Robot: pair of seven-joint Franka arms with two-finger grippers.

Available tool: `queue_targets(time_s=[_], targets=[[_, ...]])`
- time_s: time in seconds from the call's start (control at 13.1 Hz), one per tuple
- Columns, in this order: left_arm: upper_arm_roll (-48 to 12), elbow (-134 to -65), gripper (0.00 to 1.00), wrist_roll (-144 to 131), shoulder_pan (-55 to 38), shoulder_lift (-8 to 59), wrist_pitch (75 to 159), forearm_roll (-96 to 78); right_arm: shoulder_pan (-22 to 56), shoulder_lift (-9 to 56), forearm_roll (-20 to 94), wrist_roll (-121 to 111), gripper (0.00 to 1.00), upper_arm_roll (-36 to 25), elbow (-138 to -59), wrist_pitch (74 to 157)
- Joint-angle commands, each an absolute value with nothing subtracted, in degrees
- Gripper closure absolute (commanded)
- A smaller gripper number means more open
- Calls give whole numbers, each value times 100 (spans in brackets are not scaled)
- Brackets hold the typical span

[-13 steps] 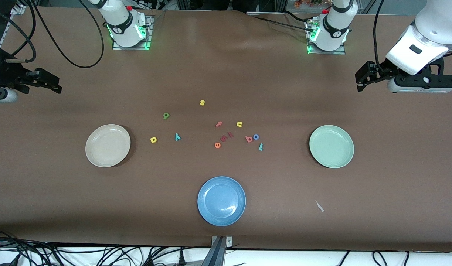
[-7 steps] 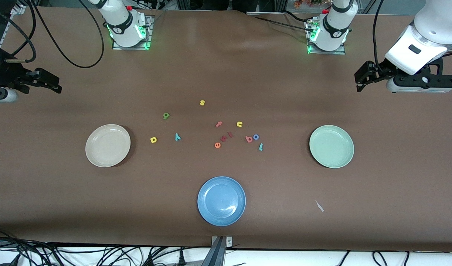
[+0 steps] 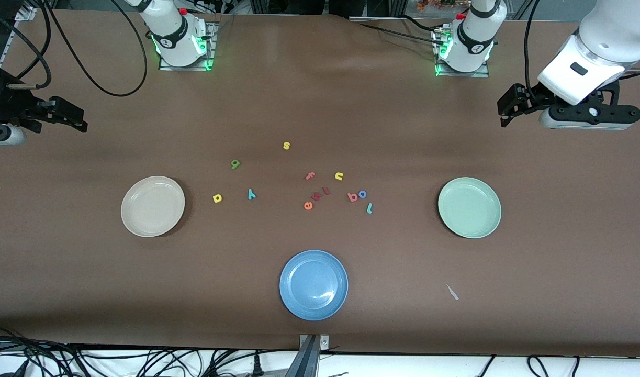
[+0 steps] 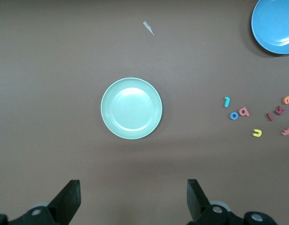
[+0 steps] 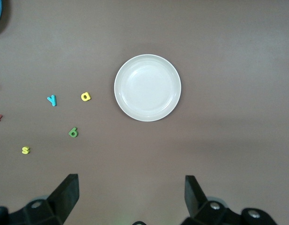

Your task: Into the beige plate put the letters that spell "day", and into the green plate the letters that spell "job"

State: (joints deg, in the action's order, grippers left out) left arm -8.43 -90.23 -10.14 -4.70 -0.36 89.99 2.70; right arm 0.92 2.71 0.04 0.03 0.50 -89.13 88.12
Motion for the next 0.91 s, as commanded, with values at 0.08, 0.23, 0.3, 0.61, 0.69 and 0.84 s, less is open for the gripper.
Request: queue_targets(time_s=[0.08, 0.23, 0.3, 0.61, 0.69, 0.84], targets=[[-870, -9035, 0, -958, -448, -114, 8947, 325, 106, 316, -26, 79, 0, 53, -8771, 8684], [-879, -9035, 0, -967, -466, -88, 8947, 325, 114, 308, -26, 70, 0, 79, -8763, 8684], [-879, -9035, 0, -984, -457, -18, 8965, 325, 114, 308, -26, 70, 0, 79, -8763, 8684], [-888, -8974, 0, -976, -457, 0, 8974, 325, 114, 308, -26, 70, 0, 79, -8763, 8684], [-879, -8956, 0, -976, -457, -9, 8965, 325, 114, 308, -35, 70, 0, 70, -8763, 8684], [-888, -8956, 0, -984, -466, 0, 8965, 325, 114, 308, -35, 70, 0, 70, -8763, 8684]])
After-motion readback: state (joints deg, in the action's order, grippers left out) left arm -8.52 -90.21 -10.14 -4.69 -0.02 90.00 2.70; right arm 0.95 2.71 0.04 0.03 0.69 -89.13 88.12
